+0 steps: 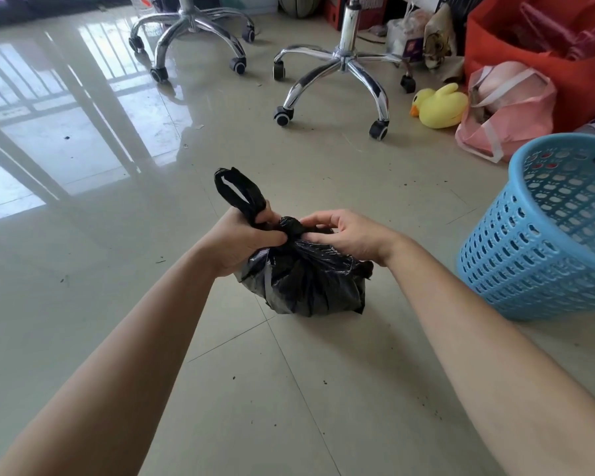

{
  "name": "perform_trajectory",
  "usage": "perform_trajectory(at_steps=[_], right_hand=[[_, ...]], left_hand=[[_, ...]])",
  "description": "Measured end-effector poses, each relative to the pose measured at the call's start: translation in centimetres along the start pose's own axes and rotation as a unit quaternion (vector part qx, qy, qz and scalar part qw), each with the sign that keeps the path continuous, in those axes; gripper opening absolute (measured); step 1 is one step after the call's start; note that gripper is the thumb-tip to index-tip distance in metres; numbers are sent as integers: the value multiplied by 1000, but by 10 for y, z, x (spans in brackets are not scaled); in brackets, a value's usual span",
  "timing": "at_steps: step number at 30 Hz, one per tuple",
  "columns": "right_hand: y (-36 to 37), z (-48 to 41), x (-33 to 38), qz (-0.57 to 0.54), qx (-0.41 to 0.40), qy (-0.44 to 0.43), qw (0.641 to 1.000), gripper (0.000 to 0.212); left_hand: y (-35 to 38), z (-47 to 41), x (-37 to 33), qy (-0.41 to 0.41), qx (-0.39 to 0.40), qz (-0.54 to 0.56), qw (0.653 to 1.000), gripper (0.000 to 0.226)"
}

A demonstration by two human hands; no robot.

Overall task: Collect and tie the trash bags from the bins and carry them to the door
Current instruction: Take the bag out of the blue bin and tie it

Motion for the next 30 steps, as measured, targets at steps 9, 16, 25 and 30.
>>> perform_trajectory(at_steps=[9,16,25,30], right_hand=[[5,-4,-5,42,-34,-32,998,14],[3,-3,-7,1,-47,-5,999,13],[3,-2,-7,-31,-66,-18,997,15],[5,0,-12,-28,-47,-3,998,19]], left_hand=[[-38,7,14,14,-331,-133,934,30],[-25,3,34,-46,-266,3,963,10],[6,2,38,-92,-46,302,948,12],[4,3,40,-67,-75,315,944,25]])
Point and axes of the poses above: each hand's wrist, its own z-axis away from the middle knuckle, its own y-axis out of the palm, x = y × z, the point moved 9 cm from there along -z, towards the middle knuckle, and after that the axes turned 13 degrees about -y, right-handed, at the moved point
